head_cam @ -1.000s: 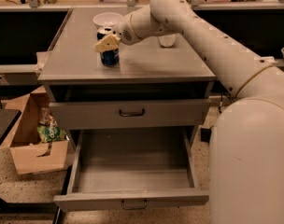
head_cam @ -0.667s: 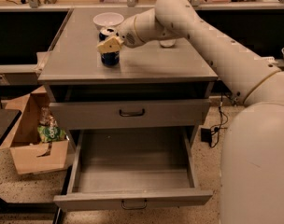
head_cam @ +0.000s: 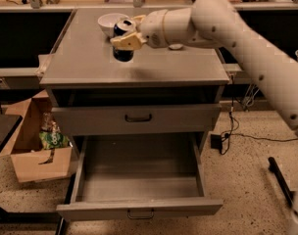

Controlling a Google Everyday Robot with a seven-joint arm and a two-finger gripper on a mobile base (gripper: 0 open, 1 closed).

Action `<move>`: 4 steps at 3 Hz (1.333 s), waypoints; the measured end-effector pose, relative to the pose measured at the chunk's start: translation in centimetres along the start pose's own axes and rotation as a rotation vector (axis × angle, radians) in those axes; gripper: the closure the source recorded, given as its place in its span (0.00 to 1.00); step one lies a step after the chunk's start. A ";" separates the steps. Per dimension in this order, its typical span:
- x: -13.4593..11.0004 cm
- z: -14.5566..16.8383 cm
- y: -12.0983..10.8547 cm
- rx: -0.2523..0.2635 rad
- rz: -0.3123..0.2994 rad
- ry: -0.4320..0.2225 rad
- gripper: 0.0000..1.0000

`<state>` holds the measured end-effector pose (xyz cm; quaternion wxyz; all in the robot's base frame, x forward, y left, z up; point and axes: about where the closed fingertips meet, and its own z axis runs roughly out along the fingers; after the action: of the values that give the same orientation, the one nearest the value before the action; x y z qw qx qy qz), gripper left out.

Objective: Place pepsi can into middle drawer

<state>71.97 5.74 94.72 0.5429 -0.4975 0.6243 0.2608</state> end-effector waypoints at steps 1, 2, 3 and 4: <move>-0.4 -2.0 -0.2 0.019 -0.074 -0.023 1.00; -0.2 -1.3 0.1 0.001 -0.074 -0.017 1.00; 1.1 -0.7 1.6 -0.087 -0.079 -0.016 1.00; 1.1 -1.6 6.3 -0.195 -0.108 -0.040 1.00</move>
Offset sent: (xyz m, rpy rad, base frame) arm -0.0060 -0.0155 0.0092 -0.0107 -0.0779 0.0080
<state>65.72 6.31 92.82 0.5176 -0.5754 0.5575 0.3005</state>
